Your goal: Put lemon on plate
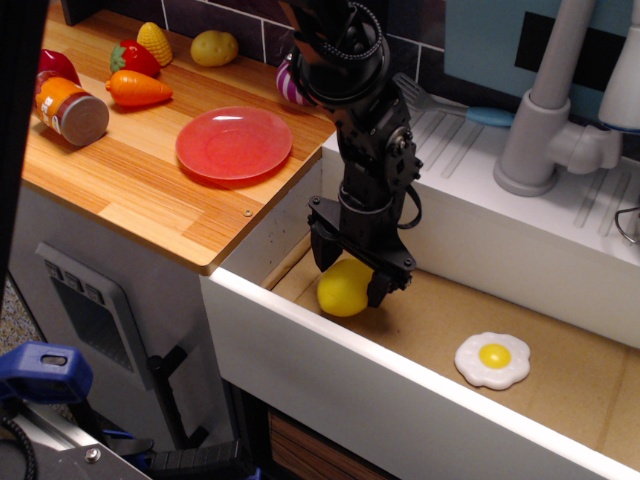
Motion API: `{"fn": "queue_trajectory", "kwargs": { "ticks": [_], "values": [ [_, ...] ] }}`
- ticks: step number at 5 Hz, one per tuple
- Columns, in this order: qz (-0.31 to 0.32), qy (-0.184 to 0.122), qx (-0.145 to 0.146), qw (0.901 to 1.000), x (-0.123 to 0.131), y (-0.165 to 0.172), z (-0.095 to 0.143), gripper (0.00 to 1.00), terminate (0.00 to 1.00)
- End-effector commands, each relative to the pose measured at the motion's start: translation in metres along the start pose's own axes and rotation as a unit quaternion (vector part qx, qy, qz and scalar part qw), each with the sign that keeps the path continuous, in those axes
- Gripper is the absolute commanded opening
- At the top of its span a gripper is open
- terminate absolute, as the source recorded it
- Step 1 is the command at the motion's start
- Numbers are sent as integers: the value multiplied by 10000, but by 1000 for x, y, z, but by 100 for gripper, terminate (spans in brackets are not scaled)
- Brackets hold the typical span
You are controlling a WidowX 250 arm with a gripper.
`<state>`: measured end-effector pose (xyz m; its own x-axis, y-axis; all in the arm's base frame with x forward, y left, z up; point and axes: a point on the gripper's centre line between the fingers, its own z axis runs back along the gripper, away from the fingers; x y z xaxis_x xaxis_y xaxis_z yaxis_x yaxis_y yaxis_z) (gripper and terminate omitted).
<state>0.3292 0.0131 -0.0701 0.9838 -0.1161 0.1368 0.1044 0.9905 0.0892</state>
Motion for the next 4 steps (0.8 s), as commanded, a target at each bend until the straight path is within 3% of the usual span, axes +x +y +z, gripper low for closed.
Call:
{"fn": "queue_trajectory", "kwargs": {
  "ticks": [1, 2, 3, 4],
  "values": [
    [105, -262, -151, 9995, 0, 9, -7, 100, 0],
    [232, -305, -154, 9991, 2, 7, -9, 0, 0],
    [322, -87, 193, 9993, 2, 5, 31, 0, 0],
    [215, 137, 742, 9969, -1, 19, 80, 0, 0]
  ]
}}
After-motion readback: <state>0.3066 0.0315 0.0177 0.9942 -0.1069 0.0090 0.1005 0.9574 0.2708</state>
